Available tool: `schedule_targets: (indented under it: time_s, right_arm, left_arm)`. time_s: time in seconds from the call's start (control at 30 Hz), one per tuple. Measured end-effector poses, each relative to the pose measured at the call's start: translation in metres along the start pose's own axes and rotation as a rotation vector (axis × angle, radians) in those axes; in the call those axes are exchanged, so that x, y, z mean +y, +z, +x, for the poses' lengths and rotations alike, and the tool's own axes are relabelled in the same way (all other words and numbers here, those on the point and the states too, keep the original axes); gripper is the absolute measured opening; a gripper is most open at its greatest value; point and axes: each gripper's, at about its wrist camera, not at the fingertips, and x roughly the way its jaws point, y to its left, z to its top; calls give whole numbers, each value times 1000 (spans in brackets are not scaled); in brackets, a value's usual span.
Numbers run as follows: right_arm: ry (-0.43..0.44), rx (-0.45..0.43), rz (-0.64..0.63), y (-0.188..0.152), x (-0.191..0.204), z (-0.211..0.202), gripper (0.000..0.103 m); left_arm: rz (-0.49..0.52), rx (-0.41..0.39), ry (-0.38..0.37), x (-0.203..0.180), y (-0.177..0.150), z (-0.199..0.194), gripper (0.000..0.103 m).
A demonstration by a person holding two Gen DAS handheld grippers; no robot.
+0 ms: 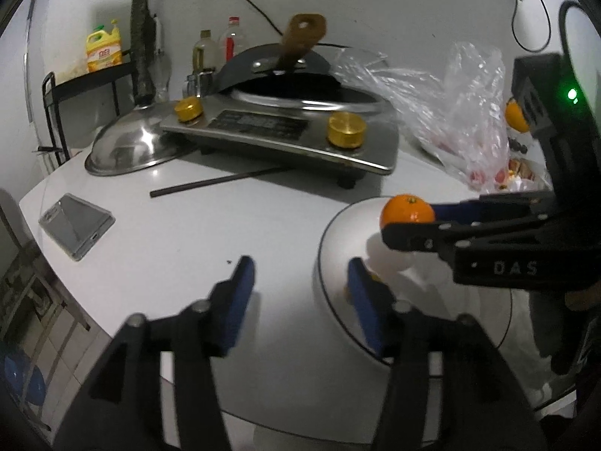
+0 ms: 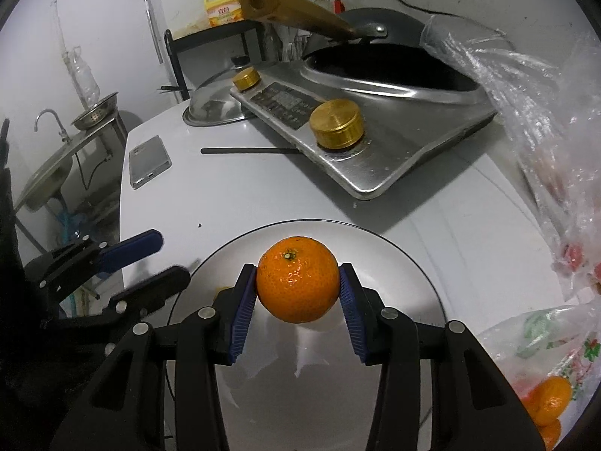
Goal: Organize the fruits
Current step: 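Lower the mandarin onto the plate beside the lemon and open the right gripper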
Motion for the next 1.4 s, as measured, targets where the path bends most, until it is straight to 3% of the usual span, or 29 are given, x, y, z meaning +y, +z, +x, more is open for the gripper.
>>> schedule_targets:
  time_s: [0.3, 0.87, 0.97, 1.4]
  right_arm:
    - [14, 67, 68, 4, 1, 25, 46]
    - [11, 87, 56, 7, 10, 35, 49]
    - [5, 75, 59, 7, 9, 33, 56]
    - [-31, -5, 48, 1, 9, -22, 56]
  left_arm:
    - [-16, 2, -9, 8, -5, 3, 54]
    - [-27, -15, -8, 15, -8, -12, 54]
    - [-24, -22, -4, 14, -7, -18, 54]
    - [7, -57, -10, -6, -3, -46, 54]
